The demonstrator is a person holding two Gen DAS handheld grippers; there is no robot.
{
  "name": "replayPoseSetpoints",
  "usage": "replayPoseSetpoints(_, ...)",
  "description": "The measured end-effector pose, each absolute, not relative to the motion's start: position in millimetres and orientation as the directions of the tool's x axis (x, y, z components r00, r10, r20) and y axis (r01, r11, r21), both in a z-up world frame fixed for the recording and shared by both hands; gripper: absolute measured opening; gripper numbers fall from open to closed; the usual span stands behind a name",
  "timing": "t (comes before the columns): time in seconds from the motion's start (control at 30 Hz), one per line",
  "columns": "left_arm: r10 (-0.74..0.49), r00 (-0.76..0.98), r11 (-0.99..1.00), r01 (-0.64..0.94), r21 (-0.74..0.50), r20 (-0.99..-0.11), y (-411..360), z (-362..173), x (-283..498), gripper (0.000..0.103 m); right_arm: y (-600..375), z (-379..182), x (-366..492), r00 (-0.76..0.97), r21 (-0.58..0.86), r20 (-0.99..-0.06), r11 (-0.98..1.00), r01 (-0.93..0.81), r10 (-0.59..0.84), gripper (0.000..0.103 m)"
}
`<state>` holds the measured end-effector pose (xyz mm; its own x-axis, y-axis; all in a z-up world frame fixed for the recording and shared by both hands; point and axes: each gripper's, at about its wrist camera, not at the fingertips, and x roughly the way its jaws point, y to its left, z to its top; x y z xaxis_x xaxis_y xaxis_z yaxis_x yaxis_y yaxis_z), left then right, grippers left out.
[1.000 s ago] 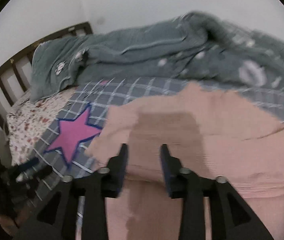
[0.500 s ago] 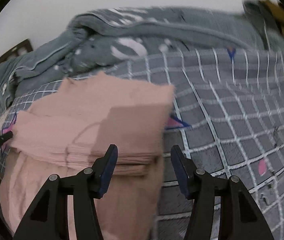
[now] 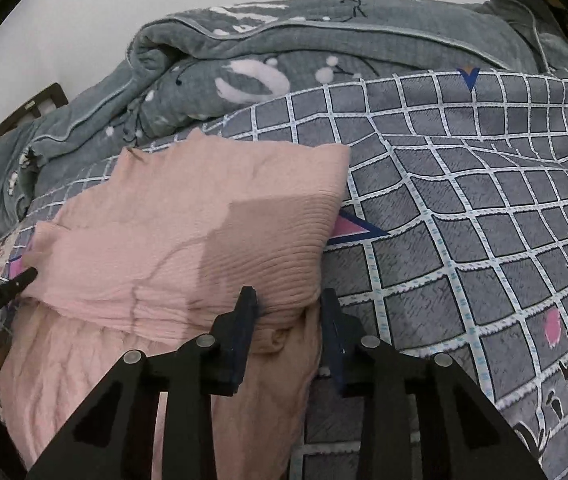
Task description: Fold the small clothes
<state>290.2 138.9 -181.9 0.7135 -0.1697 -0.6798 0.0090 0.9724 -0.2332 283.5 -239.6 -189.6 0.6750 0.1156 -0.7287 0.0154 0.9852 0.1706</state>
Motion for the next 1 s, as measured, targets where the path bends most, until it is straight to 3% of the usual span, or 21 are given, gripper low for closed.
replayPoseSetpoints(0.13,-0.135,0.725,0.98,-0.003,-0.199,-0.675,135,-178,269,0.073,-248,-186,266,0.685,0.219,-0.714,0.975,0.02,0.146,0.043)
replayPoseSetpoints(0.27,-0.139,0.739,0.974,-0.02,-0.228,-0.659,140,-179,243,0.071,-257,-179,240,0.722,0.243,-0.674,0.97,0.017,0.156,0.043)
replayPoseSetpoints(0.47,-0.114,0.75,0.986,0.008,-0.164,-0.652,130,-176,202,0.063,-248,-162,208,0.762,0.13,-0.644,0.991,0.031,0.061,0.043)
replayPoseSetpoints(0.57,-0.106,0.757,0.986,-0.002,-0.165,-0.645,129,-174,184,0.061,-246,-155,187,0.783,0.143,-0.617,0.99,0.015,0.077,0.043)
replayPoseSetpoints(0.67,-0.191,0.73,0.967,0.024,-0.255,-0.656,134,-176,161,0.061,-246,-154,166,0.776,0.166,-0.621,0.986,-0.006,0.109,0.034)
replayPoseSetpoints(1.0,-0.268,0.71,0.947,0.071,-0.312,-0.651,129,-195,75,0.061,-227,-172,90,0.736,0.138,-0.657,0.986,-0.096,0.164,0.034)
